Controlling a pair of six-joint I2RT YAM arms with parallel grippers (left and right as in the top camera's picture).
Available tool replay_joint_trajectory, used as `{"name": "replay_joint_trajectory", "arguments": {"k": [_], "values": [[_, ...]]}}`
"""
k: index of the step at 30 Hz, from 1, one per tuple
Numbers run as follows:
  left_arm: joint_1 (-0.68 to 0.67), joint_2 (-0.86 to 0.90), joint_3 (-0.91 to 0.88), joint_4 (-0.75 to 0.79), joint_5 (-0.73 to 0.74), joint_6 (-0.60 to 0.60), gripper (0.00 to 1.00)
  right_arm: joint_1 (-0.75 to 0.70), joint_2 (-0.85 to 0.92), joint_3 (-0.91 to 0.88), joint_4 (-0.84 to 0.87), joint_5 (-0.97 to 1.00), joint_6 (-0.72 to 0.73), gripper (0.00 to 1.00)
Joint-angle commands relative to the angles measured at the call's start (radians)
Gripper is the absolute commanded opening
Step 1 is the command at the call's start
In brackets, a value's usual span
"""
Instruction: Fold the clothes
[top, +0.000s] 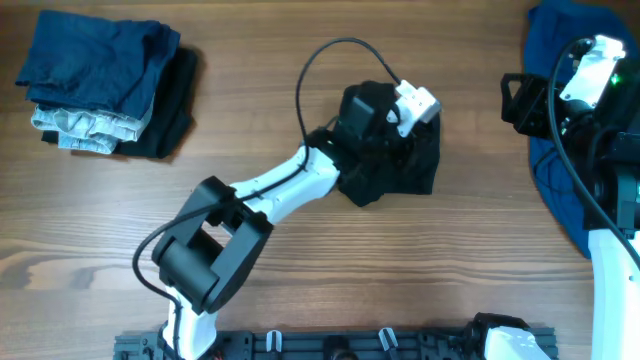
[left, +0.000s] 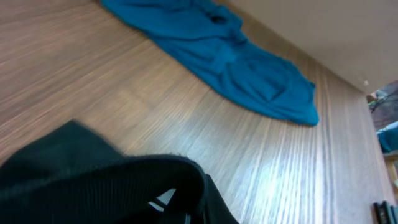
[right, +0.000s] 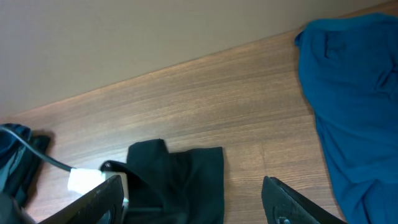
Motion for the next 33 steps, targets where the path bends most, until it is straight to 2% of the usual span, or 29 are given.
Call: {"name": "replay_joint_trajectory", "arguments": {"k": [1,3,4,5,6,9,12,17,21,25,29,33], "values": [[-0.053,0.025,0.019,0.056,-0.038,-0.042,0.04,-0.006,-0.006,0.013,0.004,-0.001,-0.018,0.72],[-0.071,0.037,0.019,0.073,-0.041,-0.042,0.08,-0.006,-0.006,0.013,0.007,-0.001,-0.017,0.72],[-0.080,0.044,0.019,0.077,-0.042,-0.042,0.24,-0.006,-0.006,0.013,0.008,-0.001,-0.017,0.72],[-0.086,0.048,0.019,0.081,-0.041,-0.042,0.79,-0.006,-0.006,0.013,0.009,-0.001,-0.017,0.72],[-0.089,0.050,0.019,0.081,-0.042,-0.042,1.00,-0.006,-0.006,0.013,0.010,0.002,-0.017,0.72],[-0.089,0.050,0.019,0.083,-0.041,-0.043,1.00,-0.006,-0.006,0.013,0.014,0.021,-0.017,0.72],[-0.081,0.048,0.022,0.092,-0.040,-0.096,1.00,-0.006,-0.006,0.013,0.023,0.022,-0.015,0.72],[-0.021,-0.014,0.037,0.065,-0.029,-0.140,1.00,-0.006,-0.005,0.013,0.030,0.022,0.008,0.73],[0.067,-0.153,0.038,-0.056,-0.029,-0.140,1.00,-0.006,0.023,0.013,0.042,-0.022,0.008,0.82],[0.198,-0.367,0.038,-0.235,-0.029,-0.199,1.00,-0.006,0.146,0.013,0.034,-0.107,-0.026,0.85],[0.317,-0.502,0.038,-0.345,-0.033,-0.198,1.00,-0.002,0.283,0.013,0.027,-0.210,-0.138,0.83],[0.402,-0.525,0.038,-0.434,-0.040,-0.187,1.00,0.034,0.468,0.012,0.025,-0.280,-0.439,0.78]]}}
